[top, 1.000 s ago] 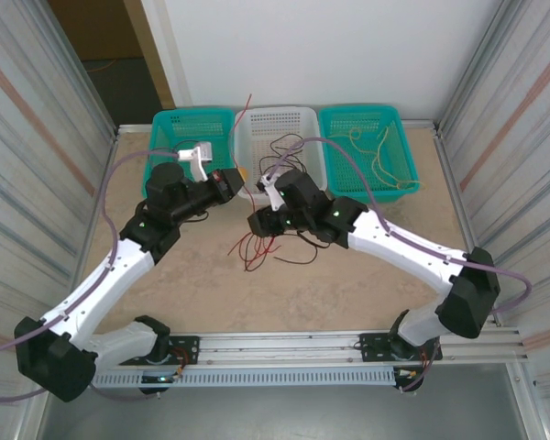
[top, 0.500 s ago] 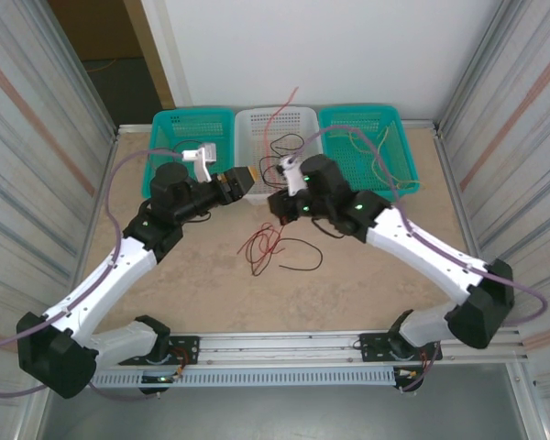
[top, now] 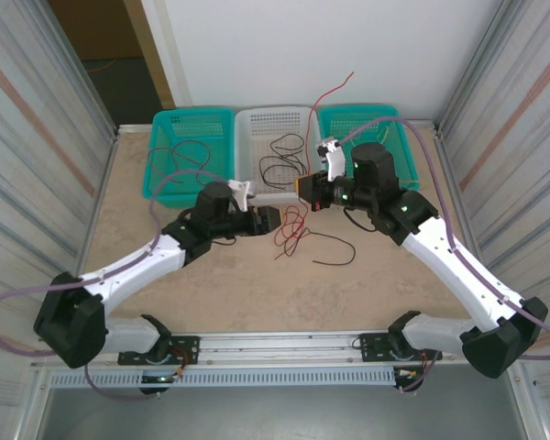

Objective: Untangle the cables

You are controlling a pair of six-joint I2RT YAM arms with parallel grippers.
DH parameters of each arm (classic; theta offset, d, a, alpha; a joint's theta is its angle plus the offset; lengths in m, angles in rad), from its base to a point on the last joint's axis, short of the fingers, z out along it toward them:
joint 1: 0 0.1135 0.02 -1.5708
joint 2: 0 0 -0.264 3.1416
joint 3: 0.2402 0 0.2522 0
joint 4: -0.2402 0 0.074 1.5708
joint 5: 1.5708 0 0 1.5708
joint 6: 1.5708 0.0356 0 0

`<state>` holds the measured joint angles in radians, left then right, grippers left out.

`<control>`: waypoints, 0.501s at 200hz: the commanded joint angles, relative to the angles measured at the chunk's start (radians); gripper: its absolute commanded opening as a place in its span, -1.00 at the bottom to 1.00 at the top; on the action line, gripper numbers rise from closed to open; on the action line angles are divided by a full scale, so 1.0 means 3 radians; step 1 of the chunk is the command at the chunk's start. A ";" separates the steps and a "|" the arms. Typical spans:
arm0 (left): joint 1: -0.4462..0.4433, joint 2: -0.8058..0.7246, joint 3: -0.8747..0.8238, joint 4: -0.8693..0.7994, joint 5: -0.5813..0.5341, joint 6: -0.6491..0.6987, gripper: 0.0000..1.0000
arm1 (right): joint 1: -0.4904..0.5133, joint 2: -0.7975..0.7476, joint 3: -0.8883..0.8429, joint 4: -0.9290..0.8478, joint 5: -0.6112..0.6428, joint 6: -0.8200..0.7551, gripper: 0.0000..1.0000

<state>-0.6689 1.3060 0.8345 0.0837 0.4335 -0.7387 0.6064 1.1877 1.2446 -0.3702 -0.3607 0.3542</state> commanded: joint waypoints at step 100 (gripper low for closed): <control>-0.0082 0.0484 -0.0224 0.0753 0.0109 -0.0733 -0.30 | -0.0021 -0.0183 -0.0154 0.0133 -0.0150 0.0140 -1.00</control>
<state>-0.6842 1.4204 0.7494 0.2535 0.4461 -0.9253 0.6060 1.1610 1.2114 -0.3656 -0.3847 0.3664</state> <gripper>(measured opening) 0.353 0.067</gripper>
